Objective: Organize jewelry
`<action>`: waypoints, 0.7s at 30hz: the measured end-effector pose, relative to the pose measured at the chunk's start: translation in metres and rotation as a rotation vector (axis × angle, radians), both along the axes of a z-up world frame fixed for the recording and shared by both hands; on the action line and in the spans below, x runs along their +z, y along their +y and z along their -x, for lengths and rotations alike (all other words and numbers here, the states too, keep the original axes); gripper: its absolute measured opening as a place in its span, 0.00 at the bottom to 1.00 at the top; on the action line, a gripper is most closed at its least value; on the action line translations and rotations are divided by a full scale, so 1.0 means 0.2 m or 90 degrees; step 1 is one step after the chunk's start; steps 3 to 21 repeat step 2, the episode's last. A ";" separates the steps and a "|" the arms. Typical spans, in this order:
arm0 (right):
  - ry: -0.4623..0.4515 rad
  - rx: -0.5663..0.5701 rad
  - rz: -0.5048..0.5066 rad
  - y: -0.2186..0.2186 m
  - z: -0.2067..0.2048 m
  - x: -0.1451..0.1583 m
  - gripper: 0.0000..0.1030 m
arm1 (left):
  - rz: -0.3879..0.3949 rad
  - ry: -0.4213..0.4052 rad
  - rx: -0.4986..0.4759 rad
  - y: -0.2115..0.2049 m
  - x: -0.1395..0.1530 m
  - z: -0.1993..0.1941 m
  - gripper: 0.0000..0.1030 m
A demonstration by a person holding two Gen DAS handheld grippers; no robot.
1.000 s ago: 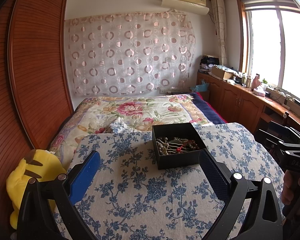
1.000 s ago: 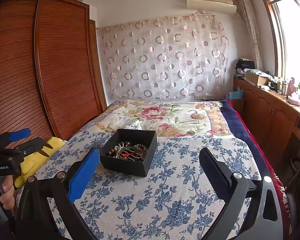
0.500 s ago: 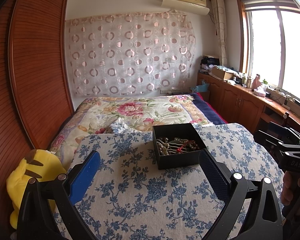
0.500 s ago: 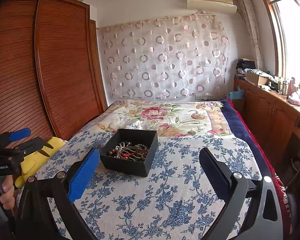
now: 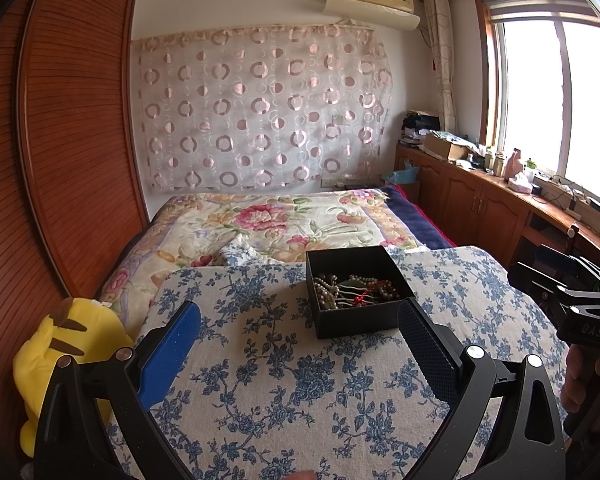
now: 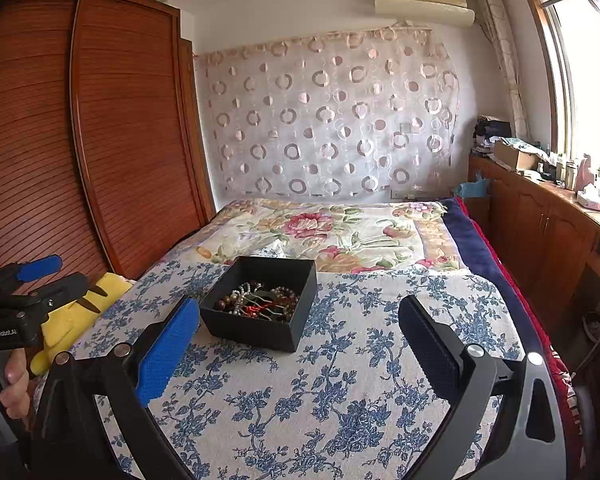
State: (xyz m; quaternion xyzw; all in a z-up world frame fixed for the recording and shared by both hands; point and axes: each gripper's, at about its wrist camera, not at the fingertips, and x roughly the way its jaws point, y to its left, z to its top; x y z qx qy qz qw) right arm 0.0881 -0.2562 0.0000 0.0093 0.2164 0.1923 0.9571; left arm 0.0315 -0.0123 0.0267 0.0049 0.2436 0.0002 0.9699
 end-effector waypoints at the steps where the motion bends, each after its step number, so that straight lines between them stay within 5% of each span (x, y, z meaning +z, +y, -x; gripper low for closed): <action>1: 0.000 0.000 0.000 0.00 0.00 0.00 0.98 | 0.000 0.001 0.000 0.00 0.00 0.00 0.92; 21: 0.000 0.000 0.000 0.00 0.00 0.00 0.98 | 0.000 0.000 0.001 0.00 0.00 0.00 0.92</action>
